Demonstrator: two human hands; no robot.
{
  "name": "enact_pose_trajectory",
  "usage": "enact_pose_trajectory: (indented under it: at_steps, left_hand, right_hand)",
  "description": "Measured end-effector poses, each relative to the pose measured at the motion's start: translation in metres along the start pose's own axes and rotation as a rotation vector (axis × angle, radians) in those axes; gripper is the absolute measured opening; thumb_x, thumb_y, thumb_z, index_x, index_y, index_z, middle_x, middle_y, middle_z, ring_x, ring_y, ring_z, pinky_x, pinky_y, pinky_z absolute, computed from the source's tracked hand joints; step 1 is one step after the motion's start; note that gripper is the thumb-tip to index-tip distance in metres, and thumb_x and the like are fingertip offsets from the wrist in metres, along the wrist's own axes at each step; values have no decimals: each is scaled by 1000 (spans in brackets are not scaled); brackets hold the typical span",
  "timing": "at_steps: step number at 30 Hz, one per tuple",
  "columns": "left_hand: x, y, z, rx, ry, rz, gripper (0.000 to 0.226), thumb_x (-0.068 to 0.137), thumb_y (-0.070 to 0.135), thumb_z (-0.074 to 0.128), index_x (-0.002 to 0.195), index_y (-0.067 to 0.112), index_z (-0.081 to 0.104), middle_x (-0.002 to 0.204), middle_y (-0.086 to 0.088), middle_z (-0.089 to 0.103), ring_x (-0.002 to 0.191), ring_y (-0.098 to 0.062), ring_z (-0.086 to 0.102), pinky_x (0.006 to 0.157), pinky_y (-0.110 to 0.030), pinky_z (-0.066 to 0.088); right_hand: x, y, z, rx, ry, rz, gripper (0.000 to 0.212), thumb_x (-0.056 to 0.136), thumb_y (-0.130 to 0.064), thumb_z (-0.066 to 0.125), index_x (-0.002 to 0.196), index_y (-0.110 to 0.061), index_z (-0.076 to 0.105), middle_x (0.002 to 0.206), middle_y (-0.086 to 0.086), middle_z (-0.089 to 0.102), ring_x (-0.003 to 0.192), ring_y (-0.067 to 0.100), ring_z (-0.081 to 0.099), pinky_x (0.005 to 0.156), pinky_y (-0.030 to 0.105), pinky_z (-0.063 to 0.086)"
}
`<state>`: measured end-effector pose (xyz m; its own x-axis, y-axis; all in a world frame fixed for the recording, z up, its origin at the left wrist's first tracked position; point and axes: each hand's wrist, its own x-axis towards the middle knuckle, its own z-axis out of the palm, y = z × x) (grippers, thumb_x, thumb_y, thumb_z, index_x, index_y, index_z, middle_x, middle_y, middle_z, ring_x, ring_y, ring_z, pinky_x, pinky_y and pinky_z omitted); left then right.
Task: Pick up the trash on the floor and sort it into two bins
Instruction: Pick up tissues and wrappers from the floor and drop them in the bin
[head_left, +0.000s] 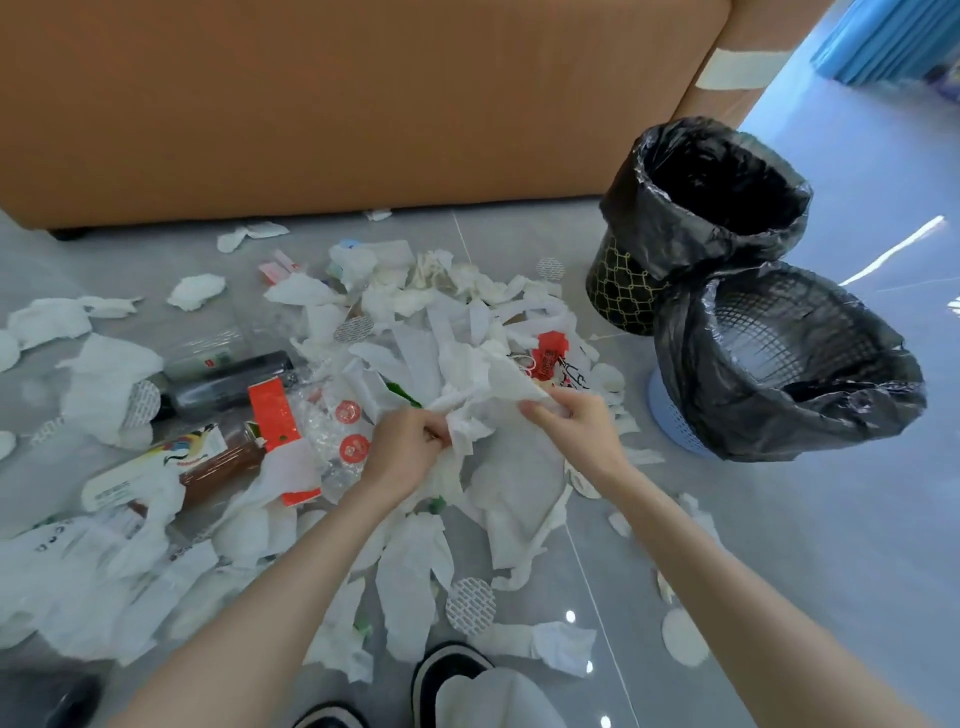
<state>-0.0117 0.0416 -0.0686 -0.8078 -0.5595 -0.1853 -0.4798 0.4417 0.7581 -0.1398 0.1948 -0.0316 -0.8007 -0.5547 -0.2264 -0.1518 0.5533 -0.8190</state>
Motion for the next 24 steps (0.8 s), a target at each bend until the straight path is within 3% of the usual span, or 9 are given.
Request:
enact_pose_trajectory:
  at_steps: [2,4,8,10,13,16,18,21,24]
  left_hand:
    - [1,24,-15,-44,-7,-28,15,80,5,67,77,16,77,79,6,71,71,0,59,60,-6,43]
    - [1,50,-31,-84,-7,-16,10,80,10,70,78,17,77,79,8,70,72,3,59,61,-1,41]
    - [-4,97,-59,-100,6,44,11,80,11,71,78,20,77,74,11,67,73,3,59,65,-3,43]
    - [-5,121,-71,-78,17,91,10,80,10,70,79,17,77,71,12,63,67,7,54,58,2,39]
    - [-3,150,-82,-38,35,152,11,81,10,69,82,16,78,75,10,64,67,4,55,58,-1,37]
    - [1,178,-85,-41,25,202,11,81,11,69,81,17,78,82,7,69,75,3,57,63,-3,40]
    - [4,199,-83,-48,20,236,12,80,12,69,78,20,77,82,7,70,77,1,60,61,-1,39]
    - [8,229,-77,-91,11,268,14,82,12,68,77,22,77,80,9,69,72,8,59,55,1,37]
    - [12,260,-66,-146,-21,330,14,82,11,68,78,21,77,95,2,73,70,18,55,55,3,38]
  right_hand:
    - [-1,-17,-14,88,-12,-15,21,86,-27,65,88,-7,69,66,-1,55,62,8,49,61,26,39]
    - [-4,-36,-31,149,19,-45,24,87,-23,63,88,1,64,70,4,54,63,15,50,60,28,39]
    - [-11,-62,-61,283,115,-30,12,91,-18,60,82,-10,63,65,-4,55,56,7,52,48,16,40]
    - [-11,-70,-79,365,157,-13,19,90,-21,60,80,-5,57,65,4,47,60,12,44,51,20,35]
    - [-6,-78,-108,579,199,68,38,87,-27,61,99,8,54,77,20,46,76,22,42,64,32,36]
    - [-2,-87,-148,784,271,142,15,94,-23,59,101,-10,64,88,7,60,69,15,51,63,24,46]
    - [0,-91,-174,851,362,161,19,94,-24,59,112,-17,61,97,1,65,55,6,56,59,20,51]
    - [4,-87,-205,857,535,166,38,93,-23,60,129,-14,52,119,6,60,74,14,65,57,22,57]
    - [4,-79,-229,786,721,161,42,94,-21,59,133,-14,47,126,5,52,85,24,66,59,25,59]
